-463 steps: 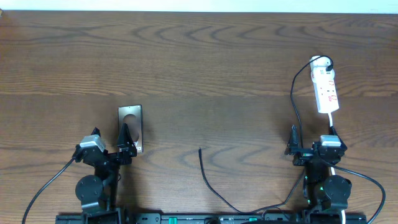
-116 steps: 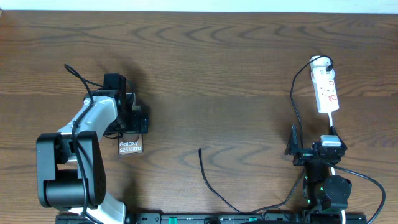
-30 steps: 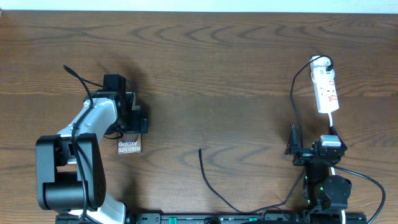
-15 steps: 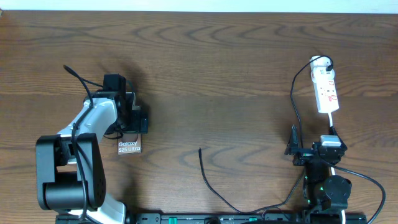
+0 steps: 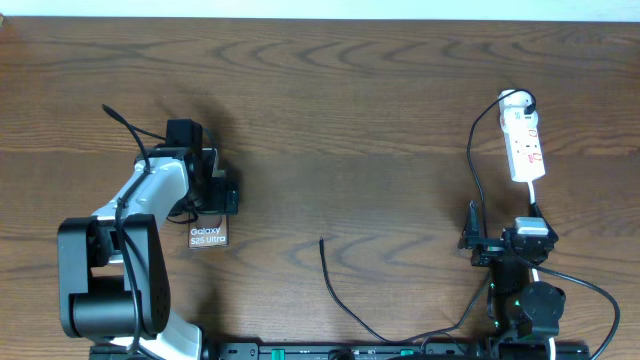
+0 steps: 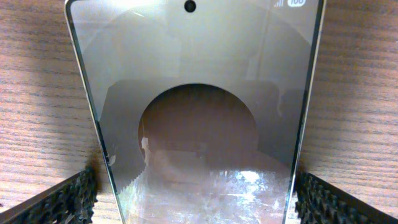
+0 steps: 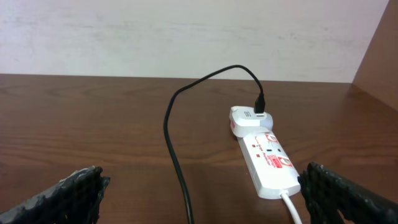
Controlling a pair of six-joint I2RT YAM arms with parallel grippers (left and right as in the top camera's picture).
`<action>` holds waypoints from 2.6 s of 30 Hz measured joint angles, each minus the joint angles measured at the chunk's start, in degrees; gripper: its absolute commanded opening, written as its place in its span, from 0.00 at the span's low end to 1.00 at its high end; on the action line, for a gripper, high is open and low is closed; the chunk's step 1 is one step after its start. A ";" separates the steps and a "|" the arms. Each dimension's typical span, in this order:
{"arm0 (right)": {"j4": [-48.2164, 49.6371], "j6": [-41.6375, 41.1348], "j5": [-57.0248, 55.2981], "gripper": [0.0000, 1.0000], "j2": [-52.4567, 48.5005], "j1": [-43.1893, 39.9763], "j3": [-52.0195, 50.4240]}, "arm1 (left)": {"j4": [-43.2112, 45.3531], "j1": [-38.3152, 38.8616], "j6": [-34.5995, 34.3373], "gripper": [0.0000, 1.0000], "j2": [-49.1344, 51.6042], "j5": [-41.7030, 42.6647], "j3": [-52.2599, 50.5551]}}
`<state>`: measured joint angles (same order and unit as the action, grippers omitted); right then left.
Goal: Plug charger to phone and switch on socket
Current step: 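Close the left gripper on the phone's long edges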
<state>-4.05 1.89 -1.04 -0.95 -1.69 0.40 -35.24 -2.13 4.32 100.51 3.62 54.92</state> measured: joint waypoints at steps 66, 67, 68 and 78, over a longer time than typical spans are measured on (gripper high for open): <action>0.00 0.00 0.00 0.99 0.00 0.00 0.00 | -0.04 0.00 0.22 0.86 0.00 0.04 0.00; 0.00 0.00 0.00 0.99 0.00 0.00 0.00 | -0.04 0.00 0.20 0.84 -0.02 0.04 0.00; 0.00 0.00 0.00 0.99 0.00 0.00 0.00 | -0.04 0.00 0.20 0.82 0.00 0.04 0.00; 0.00 0.00 0.00 0.99 0.00 0.00 0.00 | -0.07 0.00 0.20 0.73 -0.09 0.09 0.00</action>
<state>-4.05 1.89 -1.04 -0.95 -1.69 0.40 -35.31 -2.13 4.51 100.42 3.70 54.92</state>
